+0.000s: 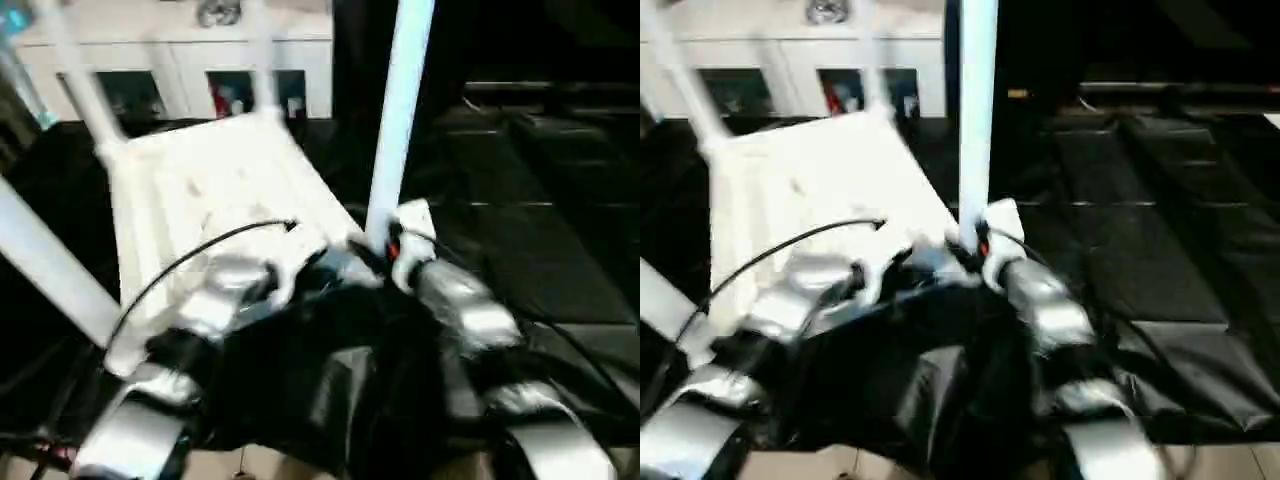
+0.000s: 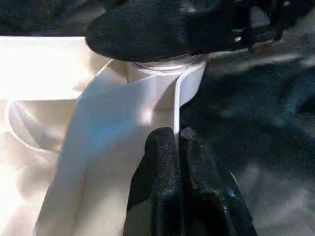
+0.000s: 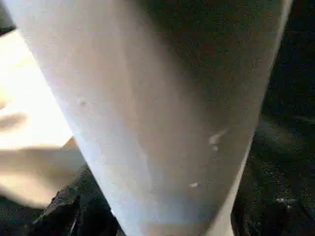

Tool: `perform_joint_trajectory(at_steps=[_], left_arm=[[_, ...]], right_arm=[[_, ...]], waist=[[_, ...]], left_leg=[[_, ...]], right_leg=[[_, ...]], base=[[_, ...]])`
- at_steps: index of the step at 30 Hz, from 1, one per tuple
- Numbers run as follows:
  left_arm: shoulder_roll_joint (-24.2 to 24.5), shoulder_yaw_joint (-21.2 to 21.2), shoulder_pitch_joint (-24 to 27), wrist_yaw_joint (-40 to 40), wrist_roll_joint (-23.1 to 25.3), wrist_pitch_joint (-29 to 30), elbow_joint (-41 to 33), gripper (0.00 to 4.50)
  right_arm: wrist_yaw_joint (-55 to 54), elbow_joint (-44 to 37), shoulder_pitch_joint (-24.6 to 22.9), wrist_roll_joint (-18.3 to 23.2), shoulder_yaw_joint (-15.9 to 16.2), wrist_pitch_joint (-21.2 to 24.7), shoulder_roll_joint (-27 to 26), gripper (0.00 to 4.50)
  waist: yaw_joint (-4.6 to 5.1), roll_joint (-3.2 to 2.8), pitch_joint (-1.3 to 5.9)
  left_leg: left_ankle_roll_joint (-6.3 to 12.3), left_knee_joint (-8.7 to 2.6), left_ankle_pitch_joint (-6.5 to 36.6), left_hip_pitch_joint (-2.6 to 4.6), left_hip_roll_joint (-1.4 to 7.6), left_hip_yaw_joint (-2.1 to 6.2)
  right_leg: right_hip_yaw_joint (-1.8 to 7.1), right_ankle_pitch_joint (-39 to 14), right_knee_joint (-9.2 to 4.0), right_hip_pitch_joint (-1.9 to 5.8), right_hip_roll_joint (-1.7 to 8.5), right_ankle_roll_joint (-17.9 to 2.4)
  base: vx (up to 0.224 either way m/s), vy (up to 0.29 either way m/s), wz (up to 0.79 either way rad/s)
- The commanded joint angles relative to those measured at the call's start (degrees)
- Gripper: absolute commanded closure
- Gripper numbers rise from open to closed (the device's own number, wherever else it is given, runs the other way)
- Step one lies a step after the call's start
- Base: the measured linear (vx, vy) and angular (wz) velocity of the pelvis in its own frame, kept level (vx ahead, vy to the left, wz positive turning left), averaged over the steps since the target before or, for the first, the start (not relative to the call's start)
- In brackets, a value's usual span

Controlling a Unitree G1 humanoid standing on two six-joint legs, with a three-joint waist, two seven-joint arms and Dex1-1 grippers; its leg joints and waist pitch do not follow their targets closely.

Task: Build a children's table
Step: Rotate leg to tighten

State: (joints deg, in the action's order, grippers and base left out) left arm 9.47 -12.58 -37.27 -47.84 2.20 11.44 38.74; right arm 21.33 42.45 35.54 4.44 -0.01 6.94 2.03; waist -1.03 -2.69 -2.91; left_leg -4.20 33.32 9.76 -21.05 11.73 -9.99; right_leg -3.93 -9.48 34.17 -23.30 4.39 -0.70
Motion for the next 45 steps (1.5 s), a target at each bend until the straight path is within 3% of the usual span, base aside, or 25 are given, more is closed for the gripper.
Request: perform_joint_trajectory(at_steps=[1,4,5,6,8,11,14,20,27,33,39,44,45], left_arm=[[-2.3,1.3,-2.6,1.2,-1.3,-3.3,-1.5,4.5],[-2.3,0.7,-1.8,-0.9,-1.7,-4.7,-2.3,4.5],[-2.1,0.5,-1.4,-1.9,-1.9,-5.2,-2.7,4.5],[-2.0,0.4,-1.2,-2.5,-2.2,-5.5,-2.9,4.5],[-1.8,0.3,-0.8,-3.2,-2.6,-5.8,-3.3,4.5],[-1.2,0.2,-0.3,-4.3,-3.0,-6.2,-3.7,4.5],[0.0,-0.2,0.7,-7.6,-4.0,-6.4,-5.1,4.5],[2.3,-0.9,2.5,-13.9,-5.2,-6.1,-7.8,4.5],[6.4,-2.2,5.7,-22.2,-7.0,-3.3,-12.3,4.5],[8.1,-3.3,7.4,-26.6,-8.3,0.2,-15.7,4.5],[8.2,-3.6,7.9,-27.2,-8.2,0.7,-16.5,4.5],[6.9,-2.5,6.9,-23.6,-7.0,-0.3,-15.1,4.5],[5.5,-1.6,5.7,-19.8,-6.2,-1.0,-13.0,4.5]], right_arm=[[1.7,3.1,-1.1,-1.9,4.5,0.8,-3.8,2.03],[7.9,1.5,-2.0,-0.3,4.8,0.2,-4.9,2.03],[9.4,1.1,-2.2,0.5,4.6,0.2,-4.9,1.5],[10.4,0.8,-2.4,1.1,4.5,0.4,-4.9,1.36],[12.5,0.4,-2.6,2.1,4.7,0.7,-4.7,1.36],[16.1,-0.8,-3.2,2.5,6.2,0.4,-3.5,0.92],[22.6,-3.4,-4.4,2.5,8.2,0.2,-0.5,0.7],[32.9,-8.7,-6.5,3.4,9.7,1.6,4.9,0.7],[43.6,-14.4,-9.3,4.6,11.8,3.3,12.0,0.7],[46.3,-16.0,-10.3,5.4,11.9,4.9,13.3,0.7],[48.1,-18.0,-11.2,6.0,12.3,6.7,13.8,1.26],[44.7,-17.9,-11.5,5.4,12.1,6.6,12.6,1.65],[38.0,-15.2,-10.6,3.5,11.0,5.7,10.4,1.76]], waist=[[-0.54,0.64,4.04],[-0.76,0.76,4.12],[-0.83,0.74,4.1],[-0.89,0.77,4.06],[-0.91,0.71,3.94],[-1.01,0.69,3.74],[-1.18,0.66,3.78],[-1.84,0.71,3.91],[-2.9,0.67,3.77],[-2.91,0.61,3.78],[-3.06,0.61,3.81],[-3.14,0.5,3.77],[-3.03,0.65,3.76]], left_leg=[[2.25,-3.42,12.5,0.03,0.53,0.13],[3.78,-3.34,10.2,-0.07,0.61,0.04],[4.15,-3.32,10.1,-0.11,0.62,0.03],[4.31,-3.34,10.3,-0.08,0.64,0.02],[4.36,-3.45,11.5,0.05,0.76,0.04],[3.53,-3.62,13.3,0.23,0.87,0.08],[3.41,-3.63,13.8,0.29,0.97,0.11],[4.38,-3.48,11.9,0.23,1.15,-0.06],[3.98,-3.6,13.3,0.56,1.43,-0.13],[3.3,-3.69,13.4,0.44,1.33,-0.04],[3.36,-3.62,12.9,0.43,1.26,-0.06],[2.76,-3.67,13.4,0.47,1.26,-0.01],[2.51,-3.71,13.3,0.4,1.22,0.04]], right_leg=[[2.11,-14.7,-4.4,3.13,3.3,-11.6],[2.09,-11.5,-4.06,3.4,3.26,-12.7],[2.07,-11.1,-4.0,3.5,3.26,-12.9],[2.07,-11.5,-4.04,3.48,3.27,-13.0],[2.08,-12.9,-4.17,3.42,3.3,-12.8],[2.08,-16.4,-4.51,3.24,3.34,-12.2],[2.15,-16.2,-4.46,3.25,3.3,-12.0],[2.13,-12.7,-3.99,3.34,3.21,-13.3],[2.24,-15.7,-4.2,2.89,3.29,-12.5],[2.27,-15.5,-4.11,2.91,3.2,-12.3],[2.21,-15.2,-4.19,2.97,3.2,-12.3],[2.26,-16.3,-4.3,2.88,3.24,-11.8],[2.26,-16.4,-4.29,2.91,3.24,-11.5]], base=[[0.0,0.0,0.0],[0.0,0.0,0.0],[0.0,0.0,0.0],[0.0,0.0,0.0],[0.0,0.0,0.0],[0.0,0.0,0.0],[0.0,0.0,0.0],[0.0,0.0,0.0],[0.0,0.0,0.0],[0.0,0.0,0.0],[0.0,0.0,0.0],[0.0,0.0,0.0],[0.0,0.0,0.0]])
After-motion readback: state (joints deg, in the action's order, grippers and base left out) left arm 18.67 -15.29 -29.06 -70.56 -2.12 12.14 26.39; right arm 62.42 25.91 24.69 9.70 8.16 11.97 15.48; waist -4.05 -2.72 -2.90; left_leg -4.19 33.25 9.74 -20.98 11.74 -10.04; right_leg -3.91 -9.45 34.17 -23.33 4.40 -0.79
